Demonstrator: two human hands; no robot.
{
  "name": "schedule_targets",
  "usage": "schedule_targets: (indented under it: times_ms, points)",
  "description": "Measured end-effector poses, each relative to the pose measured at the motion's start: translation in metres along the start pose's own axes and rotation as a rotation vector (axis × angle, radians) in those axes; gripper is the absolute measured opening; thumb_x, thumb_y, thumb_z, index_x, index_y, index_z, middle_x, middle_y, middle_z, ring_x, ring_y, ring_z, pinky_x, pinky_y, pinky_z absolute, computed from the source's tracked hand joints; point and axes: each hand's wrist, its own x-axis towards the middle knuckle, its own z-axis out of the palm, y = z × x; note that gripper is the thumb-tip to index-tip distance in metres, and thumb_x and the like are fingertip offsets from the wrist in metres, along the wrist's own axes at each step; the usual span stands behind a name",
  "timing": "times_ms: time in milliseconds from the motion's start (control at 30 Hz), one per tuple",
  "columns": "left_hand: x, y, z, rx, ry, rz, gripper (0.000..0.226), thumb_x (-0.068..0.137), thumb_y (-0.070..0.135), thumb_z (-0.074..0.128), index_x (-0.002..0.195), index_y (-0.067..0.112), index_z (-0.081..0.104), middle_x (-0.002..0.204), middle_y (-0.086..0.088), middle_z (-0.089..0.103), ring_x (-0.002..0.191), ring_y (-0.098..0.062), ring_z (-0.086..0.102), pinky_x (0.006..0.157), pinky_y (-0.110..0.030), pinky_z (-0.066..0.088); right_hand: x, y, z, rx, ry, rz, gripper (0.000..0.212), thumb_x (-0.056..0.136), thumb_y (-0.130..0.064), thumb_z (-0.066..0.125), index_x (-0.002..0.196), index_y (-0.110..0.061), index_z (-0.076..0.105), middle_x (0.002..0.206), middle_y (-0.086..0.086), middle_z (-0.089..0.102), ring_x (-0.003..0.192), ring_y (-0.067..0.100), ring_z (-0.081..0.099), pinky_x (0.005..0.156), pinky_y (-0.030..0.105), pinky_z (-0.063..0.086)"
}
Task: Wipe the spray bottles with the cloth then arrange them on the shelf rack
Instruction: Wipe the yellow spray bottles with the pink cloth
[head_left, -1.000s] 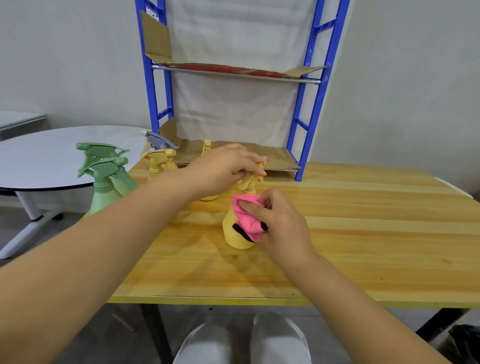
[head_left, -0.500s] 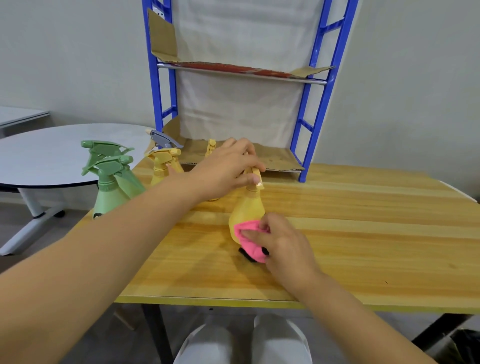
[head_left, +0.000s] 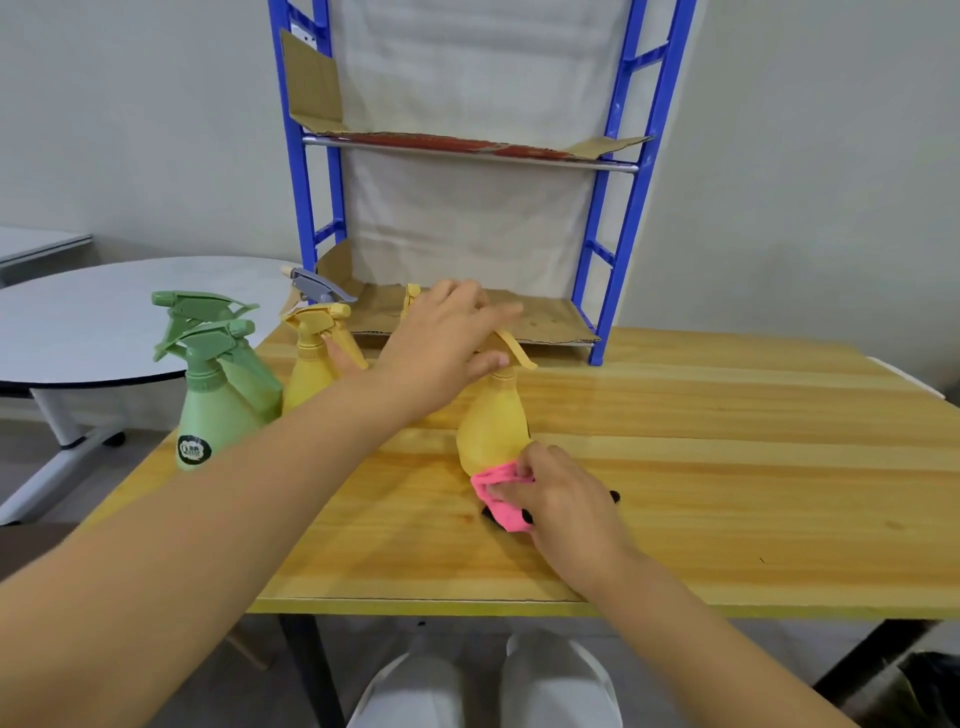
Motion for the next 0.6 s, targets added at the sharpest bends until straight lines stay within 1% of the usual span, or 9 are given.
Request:
schedule_targets:
  times_ms: [67,100,133,200,267,333,400,533,600]
  points:
    - [-0.019,0.003,0.007,-0.145,0.233,-0.136,0.049,0.085,0.028,0.063,0.131,0.022,0.048,0.117,-0.002,0.05,0.112,-0.019,0.04,0.097,-0.022,0.023,-0.005,0.004,-0.007,0.039,0.036,0.019,0.057,0.048,-0.002,0.089,0.097,-0.028,0.074,0.078,-0.002,0.05,0.07,0.018,0.053,0.041,0.025,0.041]
    - [-0.029,0.006,0.012,-0.197,0.351,-0.226,0.04,0.085,0.025,0.065,0.123,0.022,0.053,0.11,0.0,0.051,0.107,-0.017,0.044,0.099,-0.022,0.023,-0.008,0.007,-0.01,0.06,0.064,0.027,0.057,0.048,-0.004,0.089,0.097,-0.027,0.074,0.078,-0.002,0.051,0.07,0.018,0.053,0.042,0.024,0.041]
    - [-0.037,0.01,0.017,-0.249,0.403,-0.324,0.03,0.085,0.024,0.065,0.113,0.021,0.056,0.102,0.004,0.05,0.1,-0.015,0.047,0.099,-0.025,0.027,-0.01,0.01,-0.014,0.08,0.095,0.038,0.057,0.048,-0.004,0.09,0.098,-0.026,0.074,0.079,-0.001,0.052,0.071,0.019,0.053,0.042,0.025,0.041]
    - [-0.047,0.017,0.031,-0.39,0.304,-0.518,0.028,0.082,0.026,0.067,0.106,0.017,0.055,0.097,0.006,0.048,0.095,-0.014,0.051,0.091,-0.028,0.039,-0.013,0.016,-0.018,0.092,0.129,0.063,0.057,0.047,-0.004,0.09,0.098,-0.025,0.074,0.081,0.001,0.054,0.071,0.02,0.054,0.041,0.028,0.044]
    - [-0.049,0.019,0.048,-0.521,0.119,-0.658,0.047,0.076,0.035,0.073,0.114,0.016,0.052,0.106,0.003,0.049,0.102,-0.016,0.052,0.09,-0.033,0.045,-0.016,0.022,-0.019,0.085,0.136,0.079,0.056,0.049,-0.004,0.089,0.099,-0.025,0.074,0.082,0.001,0.054,0.072,0.021,0.054,0.041,0.029,0.043]
    - [-0.047,0.02,0.059,-0.609,-0.067,-0.689,0.074,0.066,0.043,0.077,0.127,0.015,0.046,0.117,0.0,0.045,0.113,-0.018,0.047,0.098,-0.036,0.043,-0.021,0.026,-0.019,0.092,0.148,0.092,0.055,0.052,-0.005,0.088,0.1,-0.026,0.073,0.083,0.001,0.053,0.073,0.02,0.053,0.042,0.029,0.043]
    - [-0.043,0.022,0.066,-0.642,-0.205,-0.645,0.087,0.06,0.046,0.08,0.132,0.016,0.042,0.12,-0.001,0.04,0.116,-0.018,0.043,0.102,-0.037,0.04,-0.025,0.03,-0.019,0.102,0.159,0.113,0.054,0.055,-0.005,0.087,0.102,-0.027,0.073,0.084,0.0,0.053,0.074,0.019,0.053,0.044,0.03,0.045]
    - [-0.038,0.027,0.07,-0.677,-0.24,-0.626,0.075,0.062,0.042,0.081,0.124,0.015,0.048,0.113,0.0,0.05,0.105,-0.018,0.052,0.091,-0.037,0.047,-0.033,0.038,-0.019,0.124,0.185,0.145,0.054,0.06,-0.004,0.084,0.106,-0.029,0.07,0.088,-0.002,0.052,0.078,0.018,0.052,0.049,0.034,0.049]
    - [-0.038,0.029,0.065,-0.856,-0.234,-0.705,0.061,0.068,0.036,0.079,0.119,0.017,0.051,0.111,0.0,0.058,0.101,-0.018,0.057,0.087,-0.036,0.051,-0.037,0.043,-0.019,0.135,0.243,0.14,0.058,0.06,0.002,0.083,0.108,-0.028,0.069,0.09,-0.001,0.052,0.079,0.02,0.052,0.05,0.036,0.049]
